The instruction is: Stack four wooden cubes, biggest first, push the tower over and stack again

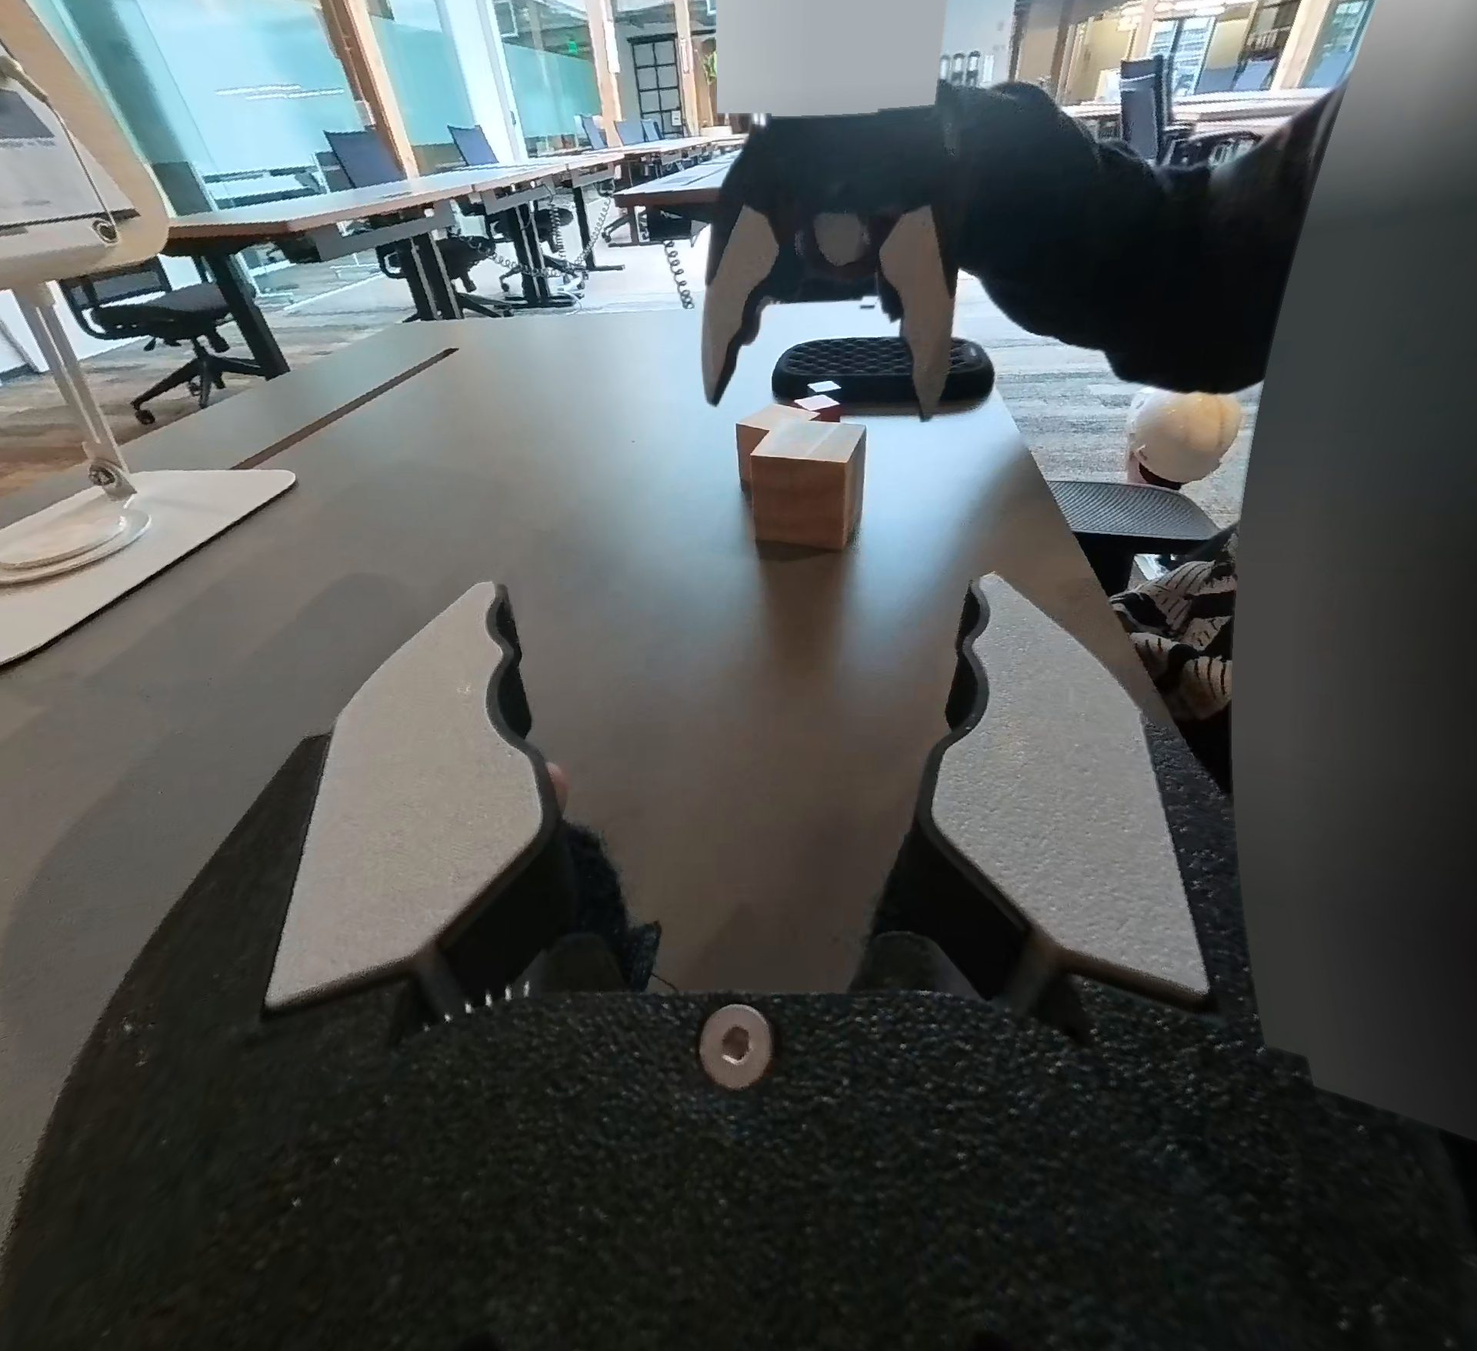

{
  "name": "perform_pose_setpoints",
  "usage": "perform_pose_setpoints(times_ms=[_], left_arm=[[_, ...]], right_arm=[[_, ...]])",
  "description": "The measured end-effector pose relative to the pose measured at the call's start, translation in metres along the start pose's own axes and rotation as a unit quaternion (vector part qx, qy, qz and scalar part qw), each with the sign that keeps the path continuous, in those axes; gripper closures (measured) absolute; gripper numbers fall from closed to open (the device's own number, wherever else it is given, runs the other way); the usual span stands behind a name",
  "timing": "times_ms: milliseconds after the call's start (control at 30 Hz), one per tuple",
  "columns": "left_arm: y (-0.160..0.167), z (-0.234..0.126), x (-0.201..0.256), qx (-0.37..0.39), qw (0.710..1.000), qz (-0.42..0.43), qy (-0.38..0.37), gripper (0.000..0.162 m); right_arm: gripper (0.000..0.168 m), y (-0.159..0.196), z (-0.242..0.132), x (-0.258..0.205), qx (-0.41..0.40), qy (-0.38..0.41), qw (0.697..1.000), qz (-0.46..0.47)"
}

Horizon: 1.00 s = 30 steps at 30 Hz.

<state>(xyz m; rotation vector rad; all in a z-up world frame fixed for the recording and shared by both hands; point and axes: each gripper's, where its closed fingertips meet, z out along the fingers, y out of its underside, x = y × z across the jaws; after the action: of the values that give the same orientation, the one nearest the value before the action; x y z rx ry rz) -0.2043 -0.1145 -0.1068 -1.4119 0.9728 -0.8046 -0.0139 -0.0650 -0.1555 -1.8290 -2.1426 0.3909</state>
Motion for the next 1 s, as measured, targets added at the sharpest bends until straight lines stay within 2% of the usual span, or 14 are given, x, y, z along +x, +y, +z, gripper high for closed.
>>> perform_pose_setpoints(times_ms=[233,267,300,333,433,633,800,1000], left_arm=[[0.004,0.002,-0.003,-0.013,1.000,0.001,-0.015,0.057],[0.003,0.002,-0.004,-0.012,1.000,-0.001,-0.018,0.057],[0.003,0.001,-0.005,-0.011,1.000,-0.003,-0.021,0.057],[0.003,0.001,-0.006,-0.010,1.000,-0.005,-0.025,0.057],[0.003,0.001,-0.008,-0.009,0.999,-0.008,-0.030,0.056],[0.003,0.001,-0.010,-0.012,0.999,-0.005,-0.039,0.056],[0.004,0.000,-0.022,-0.018,0.996,0.000,-0.089,0.055],[0.005,-0.002,-0.029,-0.022,0.993,0.000,-0.116,0.052]], right_arm=[[0.065,0.000,0.029,0.006,-0.099,-0.022,0.994,-0.046],[0.074,0.001,0.032,0.006,-0.110,-0.026,0.992,-0.054],[0.096,0.002,0.033,0.005,-0.116,-0.038,0.990,-0.068],[0.106,0.000,0.034,0.003,-0.115,-0.052,0.989,-0.082],[0.107,-0.006,0.028,0.018,-0.131,-0.039,0.982,-0.131],[0.107,-0.059,0.018,0.059,-0.104,-0.036,0.972,-0.210],[0.107,-0.085,0.036,0.078,-0.123,-0.073,0.940,-0.309],[0.107,-0.093,0.063,0.099,-0.155,-0.100,0.918,-0.350]])
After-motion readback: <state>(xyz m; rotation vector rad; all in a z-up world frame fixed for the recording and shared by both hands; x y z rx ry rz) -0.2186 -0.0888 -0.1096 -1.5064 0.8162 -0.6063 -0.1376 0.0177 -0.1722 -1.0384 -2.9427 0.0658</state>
